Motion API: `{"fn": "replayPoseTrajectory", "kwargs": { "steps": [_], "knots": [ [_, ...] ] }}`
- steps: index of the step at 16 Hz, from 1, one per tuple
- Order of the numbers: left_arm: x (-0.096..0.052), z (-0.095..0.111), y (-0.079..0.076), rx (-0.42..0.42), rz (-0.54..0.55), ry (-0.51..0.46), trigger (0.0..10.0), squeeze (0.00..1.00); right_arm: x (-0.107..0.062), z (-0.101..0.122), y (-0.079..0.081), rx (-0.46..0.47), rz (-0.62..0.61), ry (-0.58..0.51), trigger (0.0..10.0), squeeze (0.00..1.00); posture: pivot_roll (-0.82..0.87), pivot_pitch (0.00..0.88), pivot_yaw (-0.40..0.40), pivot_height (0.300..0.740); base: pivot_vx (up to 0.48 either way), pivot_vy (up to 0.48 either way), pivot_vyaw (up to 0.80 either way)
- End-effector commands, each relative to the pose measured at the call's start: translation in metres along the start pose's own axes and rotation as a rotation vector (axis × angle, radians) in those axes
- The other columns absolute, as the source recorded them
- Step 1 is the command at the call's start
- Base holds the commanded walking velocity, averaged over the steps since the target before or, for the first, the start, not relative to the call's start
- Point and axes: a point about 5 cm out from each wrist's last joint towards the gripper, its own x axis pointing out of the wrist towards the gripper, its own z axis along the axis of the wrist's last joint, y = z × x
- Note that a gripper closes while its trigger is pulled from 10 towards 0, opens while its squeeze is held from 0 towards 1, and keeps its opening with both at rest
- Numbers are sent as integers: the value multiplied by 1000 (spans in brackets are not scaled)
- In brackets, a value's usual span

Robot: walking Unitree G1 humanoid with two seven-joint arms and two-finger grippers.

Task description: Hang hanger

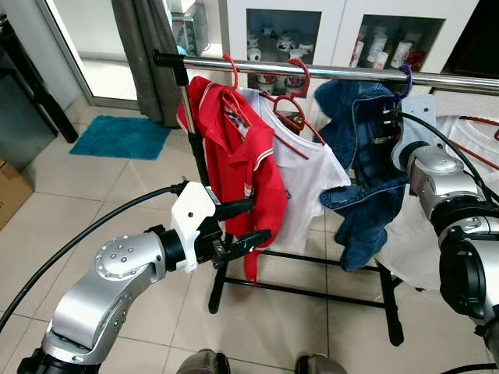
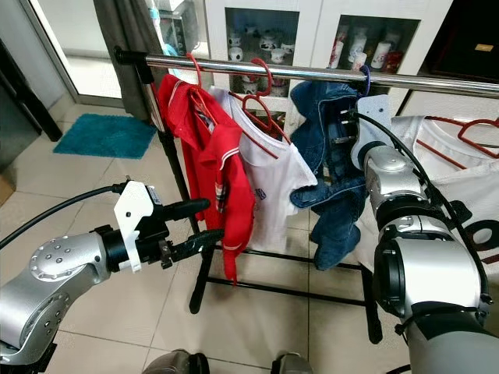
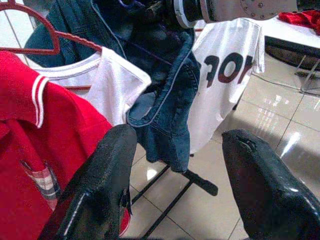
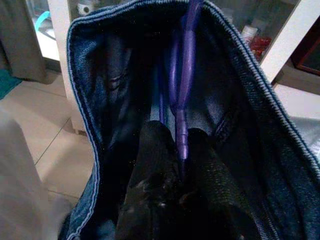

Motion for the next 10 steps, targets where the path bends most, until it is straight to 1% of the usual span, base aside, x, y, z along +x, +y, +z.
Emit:
{"fn": "replayPoseTrajectory", "kwargs": {
  "steps": [1,2,3,4,5,6,7,8,9,10],
  "knots": [
    [-1,3,3,18,19,-10,10000,0,-1,-1,-2,8,3,1,10000,110,30,109,50,740,0,0,0],
    [1,3,5,19,39,-16,10000,0,-1,1,-4,15,5,-16,10000,1000,26,102,51,740,0,0,0],
    [3,3,9,9,80,-22,10000,0,-2,7,-5,10,34,-55,10000,1000,21,93,54,740,0,0,0],
    [5,1,12,2,108,-20,10000,0,-2,11,-5,38,71,-84,10000,1000,17,87,55,740,0,0,0],
    [7,0,15,-6,135,-21,10000,0,-3,15,-5,59,108,-102,10000,1000,10,75,59,740,0,0,0],
    [9,-2,17,-11,143,-22,10000,0,-3,19,-5,59,136,-115,10000,1000,4,64,63,740,0,0,0],
    [10,-3,18,-12,147,-20,10000,0,-4,20,-4,52,161,-120,10000,1000,0,56,64,740,0,0,0],
    [11,-6,19,-14,173,-15,10000,0,-5,21,-3,14,185,-123,10000,1000,-9,37,66,740,0,0,0],
    [10,-12,23,-30,244,-1,10000,0,-9,20,-4,-3,223,-140,10000,1000,-12,24,63,740,0,0,0],
    [9,-13,25,-51,280,-10,10000,0,-12,22,-5,-19,237,-163,10000,1000,-22,13,60,740,0,0,0]
  ]
}}
